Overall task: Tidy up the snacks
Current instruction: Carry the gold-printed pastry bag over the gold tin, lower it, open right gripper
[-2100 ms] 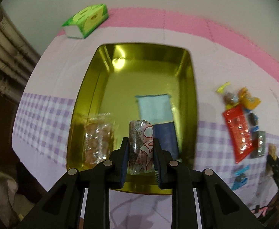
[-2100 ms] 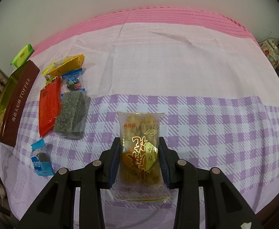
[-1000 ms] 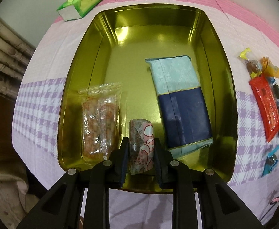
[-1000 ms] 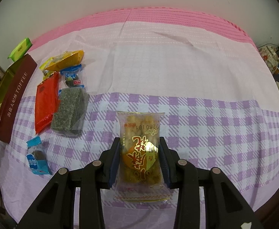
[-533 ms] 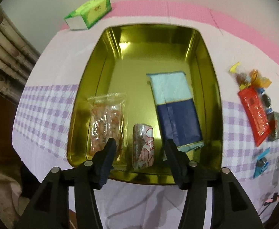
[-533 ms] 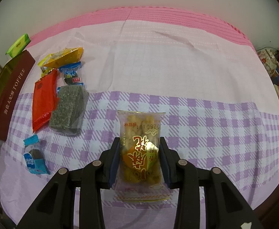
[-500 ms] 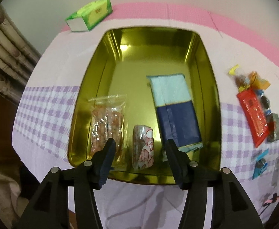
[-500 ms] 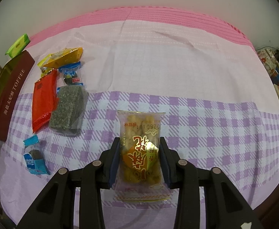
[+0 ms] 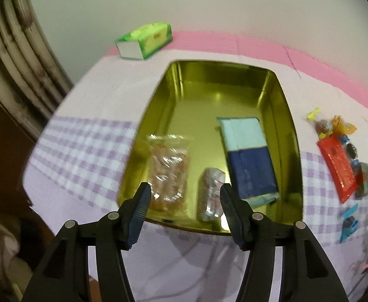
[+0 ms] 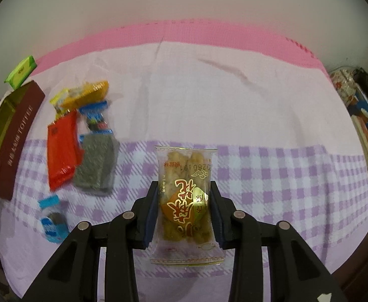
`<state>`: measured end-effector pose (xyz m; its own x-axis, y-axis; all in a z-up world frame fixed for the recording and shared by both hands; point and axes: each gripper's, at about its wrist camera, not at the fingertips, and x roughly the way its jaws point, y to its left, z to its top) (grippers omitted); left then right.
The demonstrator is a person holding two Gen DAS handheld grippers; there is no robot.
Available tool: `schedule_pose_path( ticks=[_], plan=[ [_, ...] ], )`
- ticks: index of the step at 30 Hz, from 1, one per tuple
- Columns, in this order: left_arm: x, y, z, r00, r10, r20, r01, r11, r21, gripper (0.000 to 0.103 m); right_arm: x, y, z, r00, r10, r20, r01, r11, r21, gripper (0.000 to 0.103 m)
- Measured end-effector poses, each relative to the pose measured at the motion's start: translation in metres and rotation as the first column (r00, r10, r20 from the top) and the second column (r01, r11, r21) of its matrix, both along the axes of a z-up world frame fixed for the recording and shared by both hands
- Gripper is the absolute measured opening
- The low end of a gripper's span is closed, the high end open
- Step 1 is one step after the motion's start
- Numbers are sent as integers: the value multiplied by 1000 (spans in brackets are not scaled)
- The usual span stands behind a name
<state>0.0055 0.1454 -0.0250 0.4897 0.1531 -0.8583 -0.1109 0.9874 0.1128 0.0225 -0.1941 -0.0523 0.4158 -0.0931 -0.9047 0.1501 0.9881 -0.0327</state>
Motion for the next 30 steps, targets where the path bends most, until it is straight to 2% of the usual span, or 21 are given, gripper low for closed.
schedule_pose_path(
  ticks=[4,8,12,20,30],
  plan=[
    [-7,-1,11,999,-2,36,0,997,72,65,3,5,17,999,23,32,-24,1000,10,35],
    [-4,12,13,999,23,41,-27,996,90,65,9,18,26,997,68,48,-69,997,38,35],
    [-2,30,17,995,76,63,-79,996,40,65,11,40,32,992,115,56,-120,989,90,35],
    [-3,64,13,975,218,36,-218,976,-7,65,17,96,47,971,225,78,-235,960,152,35],
    [-5,94,3,930,367,-9,-366,930,21,65,16,163,59,927,358,115,-374,906,196,35]
  ],
)
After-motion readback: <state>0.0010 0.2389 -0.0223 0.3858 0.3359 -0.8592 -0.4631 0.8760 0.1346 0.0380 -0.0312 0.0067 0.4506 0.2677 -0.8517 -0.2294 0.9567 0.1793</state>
